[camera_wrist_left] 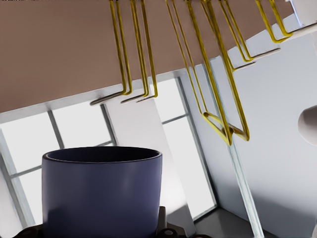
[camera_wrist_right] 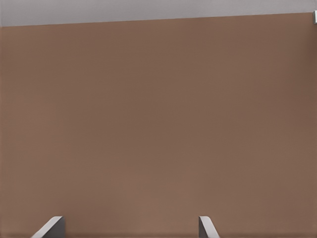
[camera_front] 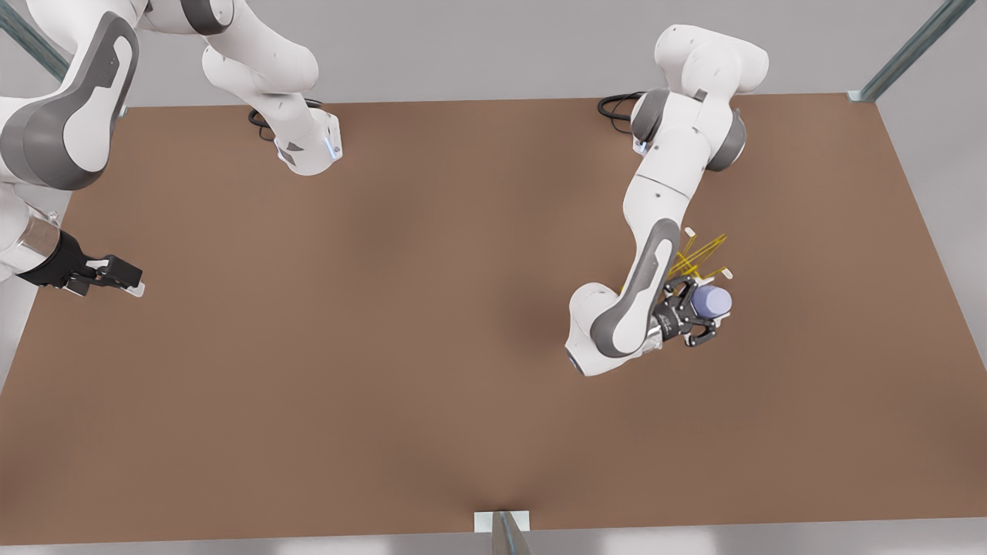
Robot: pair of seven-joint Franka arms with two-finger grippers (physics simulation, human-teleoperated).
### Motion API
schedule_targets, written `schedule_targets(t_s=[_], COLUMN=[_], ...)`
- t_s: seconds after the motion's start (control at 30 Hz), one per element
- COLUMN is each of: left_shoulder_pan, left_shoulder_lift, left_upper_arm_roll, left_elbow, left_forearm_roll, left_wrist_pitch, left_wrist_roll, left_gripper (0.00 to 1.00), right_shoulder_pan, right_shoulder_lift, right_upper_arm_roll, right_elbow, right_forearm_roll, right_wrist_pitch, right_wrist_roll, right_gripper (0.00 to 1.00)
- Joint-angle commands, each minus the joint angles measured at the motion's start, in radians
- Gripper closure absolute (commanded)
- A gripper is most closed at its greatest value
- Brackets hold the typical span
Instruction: Place the cup on the cup holder
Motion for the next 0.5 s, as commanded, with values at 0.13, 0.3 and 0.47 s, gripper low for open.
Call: schedule_targets(t_s=[0.13,0.3,0.47], left_shoulder_pan=[-0.003,-0.014,-0.015], left_shoulder_lift=[-0.002,-0.006,-0.003], left_upper_arm_roll=[0.0,-0.003,-0.001], left_elbow=[-0.011,-0.028,-0.028], left_forearm_roll=[-0.011,-0.037,-0.047], left_wrist_pitch=[0.005,-0.018,-0.02], left_wrist_roll=[-0.046,-0.071,-0.109], left_gripper=[0.21,0.22,0.0], right_shoulder_pan=[0.0,0.0,0.0], right_shoulder_lift=[-0.001,-0.001,-0.001], right_upper_arm_roll=[0.0,0.0,0.0], right_elbow=[0.0,0.0,0.0], right_forearm_roll=[0.001,0.001,0.001], right_wrist_pitch=[0.0,0.0,0.0], right_wrist_roll=[0.0,0.0,0.0], right_gripper=[0.0,0.0,0.0])
